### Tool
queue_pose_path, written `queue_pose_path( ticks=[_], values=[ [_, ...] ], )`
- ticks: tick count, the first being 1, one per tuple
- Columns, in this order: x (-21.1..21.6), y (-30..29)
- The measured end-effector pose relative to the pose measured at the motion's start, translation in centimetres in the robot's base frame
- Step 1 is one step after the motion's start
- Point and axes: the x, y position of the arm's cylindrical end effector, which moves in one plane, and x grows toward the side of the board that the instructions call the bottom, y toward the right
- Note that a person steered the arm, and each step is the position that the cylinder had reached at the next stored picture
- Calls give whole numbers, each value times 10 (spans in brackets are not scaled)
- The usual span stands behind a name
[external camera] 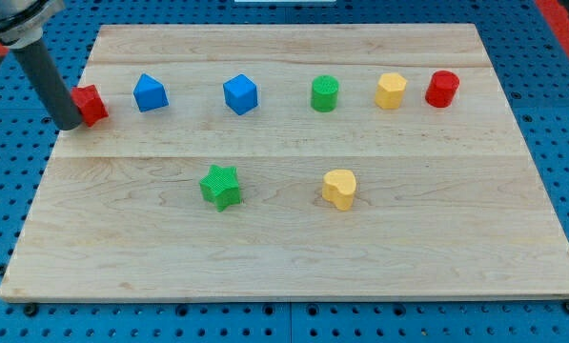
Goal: Push the red star left to the blue triangle
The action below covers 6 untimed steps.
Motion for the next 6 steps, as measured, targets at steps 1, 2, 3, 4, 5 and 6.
queue_pose_path(
  ticks=[1,2,3,4,5,6],
  values=[
    [-3,4],
    [-19,5],
    [-21,8],
    [-5,26],
    [69,65],
    [160,75]
  ],
)
